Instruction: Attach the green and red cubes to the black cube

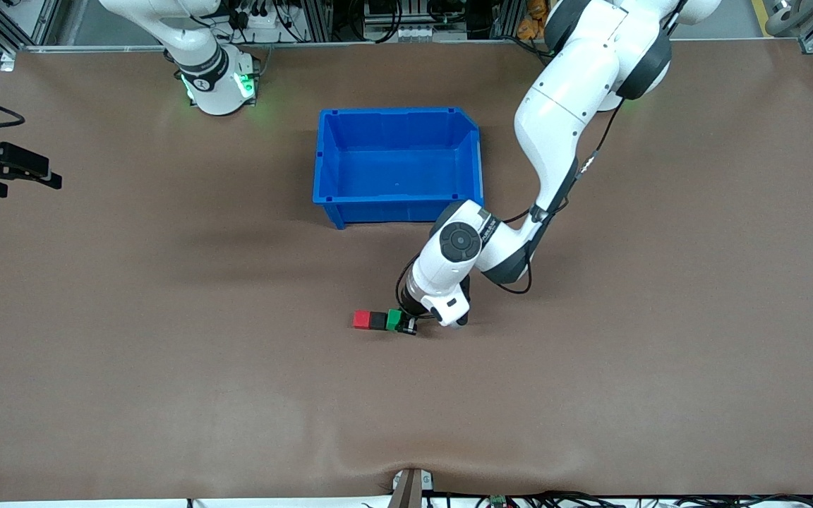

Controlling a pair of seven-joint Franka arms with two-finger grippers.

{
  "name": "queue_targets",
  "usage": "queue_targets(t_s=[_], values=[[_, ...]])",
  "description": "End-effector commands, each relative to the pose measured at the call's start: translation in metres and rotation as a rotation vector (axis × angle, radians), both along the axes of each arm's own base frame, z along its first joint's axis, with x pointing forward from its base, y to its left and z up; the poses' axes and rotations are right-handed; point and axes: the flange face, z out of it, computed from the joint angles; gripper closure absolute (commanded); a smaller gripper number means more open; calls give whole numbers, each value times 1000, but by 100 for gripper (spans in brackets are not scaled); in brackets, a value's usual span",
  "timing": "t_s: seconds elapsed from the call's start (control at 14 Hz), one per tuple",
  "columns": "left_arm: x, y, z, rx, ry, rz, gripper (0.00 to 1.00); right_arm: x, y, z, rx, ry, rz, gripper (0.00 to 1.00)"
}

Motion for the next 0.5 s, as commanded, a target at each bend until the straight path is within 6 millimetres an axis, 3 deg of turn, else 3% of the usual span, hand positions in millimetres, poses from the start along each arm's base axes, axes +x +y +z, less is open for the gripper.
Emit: queue_targets(t_s=[0.0, 0.07, 0.14, 0.21, 0.43], values=[[-20, -8, -26, 50, 90, -13, 72, -7, 3, 0, -17, 29, -68, 0], [-19, -8, -23, 50, 90, -12, 61, -7, 4, 1, -18, 31, -83, 0], [-18, -8, -21, 49, 89, -11, 27, -8, 4, 3, -18, 33, -84, 0], [-18, -9, -16, 43, 88, -9, 0, -7, 4, 3, -18, 33, -82, 0], [-15, -7, 6, 53, 114, -15, 0, -7, 3, 5, -20, 25, -84, 0]])
